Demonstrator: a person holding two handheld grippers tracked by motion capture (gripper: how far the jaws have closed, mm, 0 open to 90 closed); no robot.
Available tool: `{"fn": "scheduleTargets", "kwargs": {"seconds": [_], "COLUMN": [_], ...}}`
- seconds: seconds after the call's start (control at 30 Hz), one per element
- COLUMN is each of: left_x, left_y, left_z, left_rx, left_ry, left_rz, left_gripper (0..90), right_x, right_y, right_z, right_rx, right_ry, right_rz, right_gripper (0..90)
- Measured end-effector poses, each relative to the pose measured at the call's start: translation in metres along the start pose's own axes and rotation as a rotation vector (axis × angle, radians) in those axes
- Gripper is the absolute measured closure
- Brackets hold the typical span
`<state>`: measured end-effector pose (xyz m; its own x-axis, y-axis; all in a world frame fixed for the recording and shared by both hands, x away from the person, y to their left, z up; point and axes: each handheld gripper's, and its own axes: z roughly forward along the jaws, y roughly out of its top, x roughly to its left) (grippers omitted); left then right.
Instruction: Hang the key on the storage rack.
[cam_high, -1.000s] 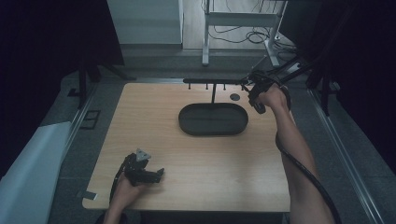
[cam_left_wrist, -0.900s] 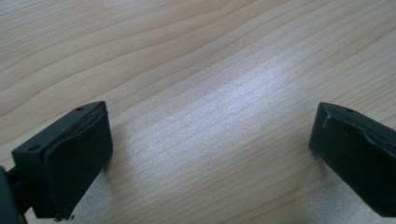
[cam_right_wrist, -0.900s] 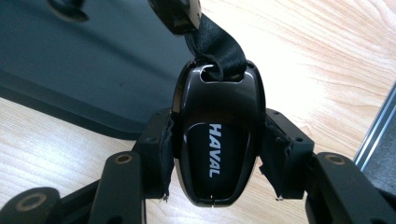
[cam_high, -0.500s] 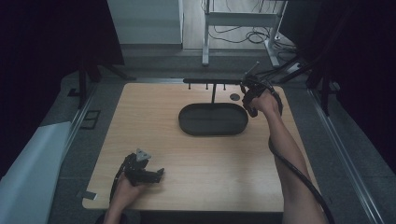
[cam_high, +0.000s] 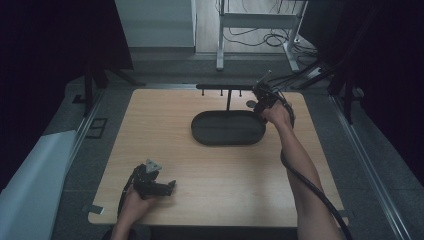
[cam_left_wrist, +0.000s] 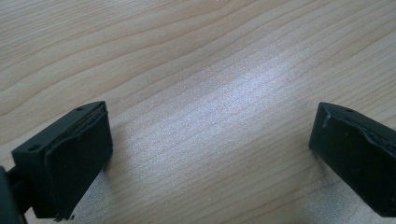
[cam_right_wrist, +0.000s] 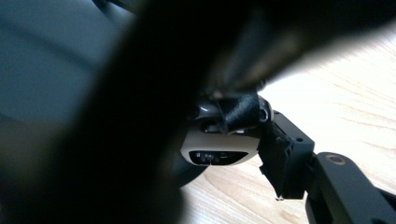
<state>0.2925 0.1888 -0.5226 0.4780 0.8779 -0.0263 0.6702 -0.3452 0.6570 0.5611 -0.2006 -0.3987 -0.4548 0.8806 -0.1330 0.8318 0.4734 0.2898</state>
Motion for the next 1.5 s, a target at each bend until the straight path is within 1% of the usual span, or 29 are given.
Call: {"fn": "scheduleTargets", "kwargs": {"seconds": [0.1,0.2,0.27,0.47,0.53,0.7,0.77,0.87,1.03,1.17,1.23,1.33,1.5], "left_x": [0.0,0.0,0.0,0.0,0.0,0.0,0.0,0.0,0.0,0.0,0.0,0.0,0.0], "left_y": [0.0,0.0,0.0,0.0,0.0,0.0,0.0,0.0,0.0,0.0,0.0,0.0,0.0], "left_z": [0.0,0.0,0.0,0.0,0.0,0.0,0.0,0.0,0.0,0.0,0.0,0.0,0.0], "left_rx": [0.0,0.0,0.0,0.0,0.0,0.0,0.0,0.0,-0.001,0.0,0.0,0.0,0.0], "left_ry": [0.0,0.0,0.0,0.0,0.0,0.0,0.001,0.001,0.0,0.0,0.0,0.0,0.0], "left_rz": [0.001,0.001,0.001,0.001,0.0,0.0,0.0,0.0,-0.001,-0.001,-0.001,-0.001,-0.001], "left_gripper": [0.0,0.0,0.0,0.0,0.0,0.0,0.0,0.0,0.0,0.0,0.0,0.0,0.0], "right_x": [0.002,0.003,0.004,0.003,0.003,0.002,0.001,0.0,0.002,0.003,0.004,0.004,0.002], "right_y": [0.0,-0.001,-0.001,-0.002,-0.003,-0.005,-0.006,-0.008,-0.013,-0.019,-0.022,-0.026,-0.033], "right_z": [0.002,0.004,0.004,0.005,0.005,0.005,0.004,0.001,-0.005,-0.008,-0.009,-0.01,-0.013], "right_rx": [-0.017,-0.048,-0.054,-0.074,-0.079,-0.083,-0.083,-0.103,-0.12,-0.134,-0.134,-0.137,-0.161], "right_ry": [-0.009,-0.02,-0.022,-0.008,-0.024,-0.029,-0.027,-0.014,0.006,0.009,-0.002,0.013,0.035], "right_rz": [-0.003,-0.005,-0.004,-0.019,-0.022,-0.034,-0.037,-0.041,-0.063,-0.078,-0.08,-0.089,-0.085], "right_gripper": [48.5,48.4,48.4,46.7,42.6,34.6,31.4,27.6,24.8,19.4,15.6,15.7,14.4]}}
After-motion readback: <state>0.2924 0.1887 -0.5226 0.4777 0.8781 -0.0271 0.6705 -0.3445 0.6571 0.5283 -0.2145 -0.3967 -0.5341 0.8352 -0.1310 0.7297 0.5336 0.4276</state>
